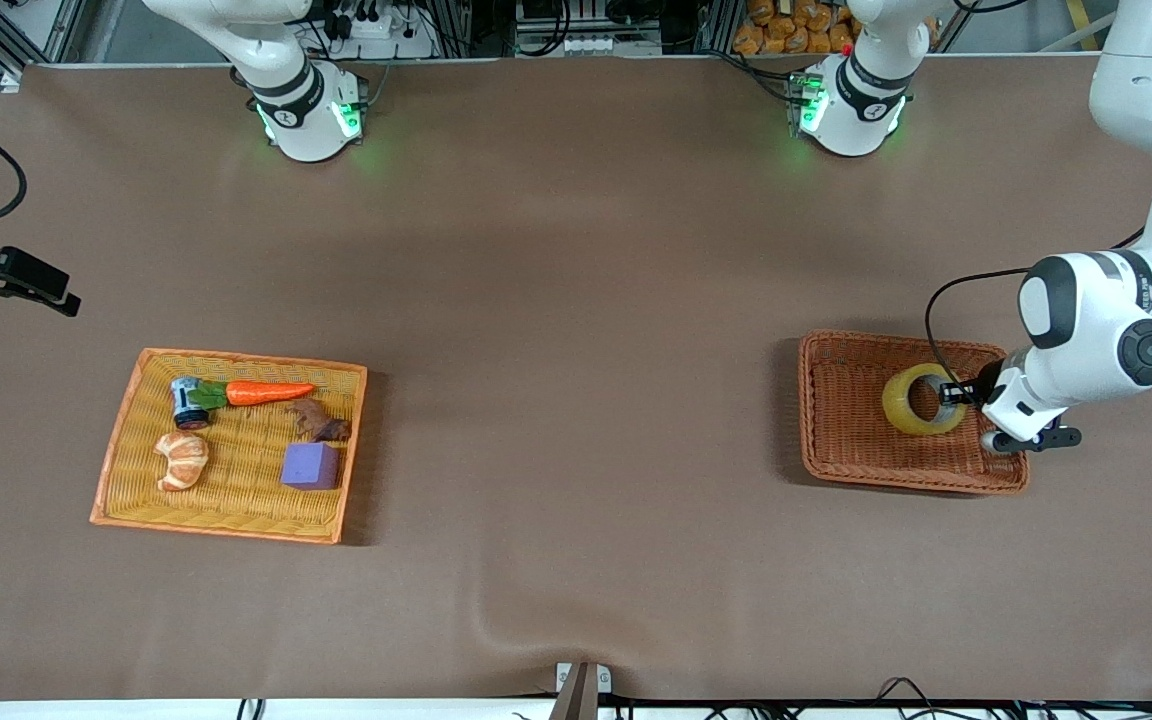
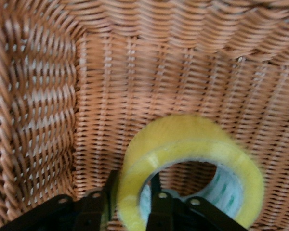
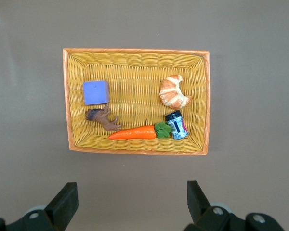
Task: Transfer tape with both arms
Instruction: 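Open the left gripper and raise it away from the basket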
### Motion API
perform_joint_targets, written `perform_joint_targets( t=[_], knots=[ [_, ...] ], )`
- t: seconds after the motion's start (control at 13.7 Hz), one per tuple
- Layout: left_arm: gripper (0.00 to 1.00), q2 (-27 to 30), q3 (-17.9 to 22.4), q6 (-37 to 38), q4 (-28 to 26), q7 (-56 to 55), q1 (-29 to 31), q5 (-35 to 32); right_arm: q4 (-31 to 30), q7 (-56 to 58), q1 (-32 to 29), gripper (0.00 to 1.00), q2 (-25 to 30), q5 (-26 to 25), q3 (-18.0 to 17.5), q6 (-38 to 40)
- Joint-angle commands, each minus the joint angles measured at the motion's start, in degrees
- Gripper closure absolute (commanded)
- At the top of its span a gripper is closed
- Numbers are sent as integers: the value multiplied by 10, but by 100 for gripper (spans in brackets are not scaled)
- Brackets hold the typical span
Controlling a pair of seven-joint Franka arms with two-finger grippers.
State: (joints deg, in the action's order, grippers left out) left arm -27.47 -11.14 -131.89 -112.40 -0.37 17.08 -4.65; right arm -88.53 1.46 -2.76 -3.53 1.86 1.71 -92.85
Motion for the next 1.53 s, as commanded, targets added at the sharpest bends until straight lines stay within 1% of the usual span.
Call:
perform_joint_targets(
  t=[0.0, 0.07, 0.15, 0.29, 0.37, 0.51, 0.58, 0.66, 0.73, 0.88, 1.1, 1.31, 1.46],
  knots=[
    [0, 15, -5, 4, 18, 6, -1, -10, -6, -5, -4, 0, 4, 12, -7, -2],
    [0, 29, -6, 21, 32, 5, -3, -11, -4, -5, -1, 0, 5, 12, -7, -2],
    [0, 36, -6, 53, 59, 6, -6, -11, -3, -5, 6, 0, 6, 11, -7, -4],
    [0, 37, -6, 118, 141, 26, -9, -5, -3, -5, 7, 0, 5, 12, -7, -1],
    [0, 37, -17, 155, 178, 35, -7, -4, -2, -5, 8, 0, 4, 12, -7, 1],
    [0, 43, -40, 257, 271, 27, -10, 17, -2, -4, 14, 0, 5, 10, -7, 3],
    [0, 45, -45, 301, 308, 18, -11, 22, 2, -4, 17, 0, 4, 7, -7, 6],
    [0, 58, -51, 338, 329, -6, -10, 21, 6, -3, 17, 0, 2, 7, -7, 6],
    [0, 85, -54, 349, 333, -34, -11, 17, 6, -3, 17, 0, 1, 9, -7, 6],
    [0, 145, -55, 357, 329, -41, -11, 12, 6, 0, 14, 0, 1, 11, -7, 6],
    [0, 203, -54, 403, 328, -42, -10, 19, 6, 2, 13, 0, 0, 13, -7, 5],
    [0, 237, -53, 439, 321, -38, -11, 22, 7, -1, 15, 0, 0, 12, -7, 5],
    [0, 243, -38, 448, 318, -31, -27, 25, 7, 1, 14, 0, 0, 12, -7, 6]
  ],
)
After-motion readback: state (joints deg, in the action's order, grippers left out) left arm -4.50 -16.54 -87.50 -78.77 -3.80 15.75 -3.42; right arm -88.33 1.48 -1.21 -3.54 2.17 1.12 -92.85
